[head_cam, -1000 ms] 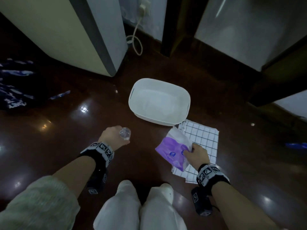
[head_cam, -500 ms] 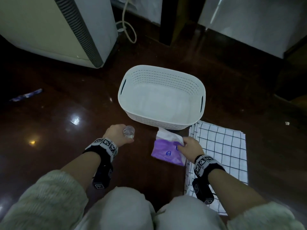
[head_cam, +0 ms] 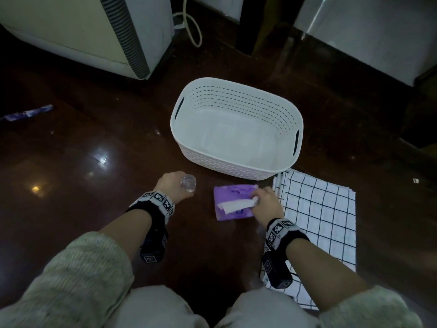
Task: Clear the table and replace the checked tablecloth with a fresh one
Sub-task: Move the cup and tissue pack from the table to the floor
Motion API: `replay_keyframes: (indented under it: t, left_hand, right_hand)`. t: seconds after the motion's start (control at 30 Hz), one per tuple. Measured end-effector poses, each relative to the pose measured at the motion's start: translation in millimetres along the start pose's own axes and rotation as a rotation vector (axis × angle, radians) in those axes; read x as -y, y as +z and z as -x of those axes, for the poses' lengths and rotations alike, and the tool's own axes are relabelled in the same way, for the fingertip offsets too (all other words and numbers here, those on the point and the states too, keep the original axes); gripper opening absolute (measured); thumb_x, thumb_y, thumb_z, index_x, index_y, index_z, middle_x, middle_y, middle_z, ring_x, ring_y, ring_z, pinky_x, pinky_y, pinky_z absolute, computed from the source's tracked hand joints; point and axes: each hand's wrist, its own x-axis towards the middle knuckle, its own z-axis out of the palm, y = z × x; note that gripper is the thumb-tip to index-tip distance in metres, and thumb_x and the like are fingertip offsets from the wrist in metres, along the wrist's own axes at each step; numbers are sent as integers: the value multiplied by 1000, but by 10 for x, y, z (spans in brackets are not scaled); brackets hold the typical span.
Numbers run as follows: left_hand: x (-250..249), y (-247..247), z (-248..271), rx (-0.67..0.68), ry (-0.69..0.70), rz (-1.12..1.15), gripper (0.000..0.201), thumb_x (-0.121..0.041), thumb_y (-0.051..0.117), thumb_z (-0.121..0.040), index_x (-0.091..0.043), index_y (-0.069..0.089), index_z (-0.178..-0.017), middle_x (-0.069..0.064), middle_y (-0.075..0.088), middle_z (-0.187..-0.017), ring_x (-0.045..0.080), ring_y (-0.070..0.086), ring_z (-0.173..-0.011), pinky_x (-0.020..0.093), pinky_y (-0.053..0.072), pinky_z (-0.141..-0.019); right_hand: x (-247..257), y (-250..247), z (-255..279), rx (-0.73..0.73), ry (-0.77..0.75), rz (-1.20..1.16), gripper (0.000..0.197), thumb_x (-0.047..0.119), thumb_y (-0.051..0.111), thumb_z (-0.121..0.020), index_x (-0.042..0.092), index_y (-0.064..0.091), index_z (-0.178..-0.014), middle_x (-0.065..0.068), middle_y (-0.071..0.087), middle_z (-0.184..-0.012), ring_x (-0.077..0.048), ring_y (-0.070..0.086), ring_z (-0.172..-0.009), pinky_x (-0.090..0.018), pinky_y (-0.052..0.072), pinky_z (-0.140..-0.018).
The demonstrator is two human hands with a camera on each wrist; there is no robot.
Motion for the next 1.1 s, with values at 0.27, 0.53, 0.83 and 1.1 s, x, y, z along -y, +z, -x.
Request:
replay_keyframes:
  t: [0.27, 0.53, 0.83, 1.1]
  left_hand:
    - [-103, 262, -2, -12, -12, 108, 29, -31, 69, -79, -8, 65, -97, 12, 68, -96, 31, 64, -96, 36, 52, -84]
    - [-221, 495, -58, -30, 26, 123, 29, -27, 69, -78, -7, 67, -99, 14, 70, -96, 33, 65, -95, 39, 53, -84]
    - [-317, 626, -136, -42, 39, 103, 31, -24, 70, -79, -6, 66, -104, 15, 68, -103, 34, 63, -100, 39, 52, -85]
    - [-207, 737, -207, -33, 33, 109, 34, -26, 73, -77, -12, 66, -107, 11, 68, -106, 31, 63, -101, 34, 51, -85]
  right_hand:
    - [-180, -14, 5, -4, 123, 35, 21, 13, 46, -92, 10, 60, -107, -9, 51, -116, -32, 59, -96, -35, 48, -81]
    - [-309, -4, 75, 56, 76, -29, 38, 17, 61, -86, 18, 53, -123, -5, 49, -122, -25, 58, -102, -36, 50, -84]
    - [-451, 41, 43, 86, 84, -92, 56, 22, 63, -85, 25, 42, -136, -4, 55, -125, -24, 61, -103, -34, 51, -86]
    - [-456, 73, 11, 125, 96, -112, 62, 16, 63, -84, 23, 37, -141, -7, 53, -130, -29, 57, -113, -40, 49, -93]
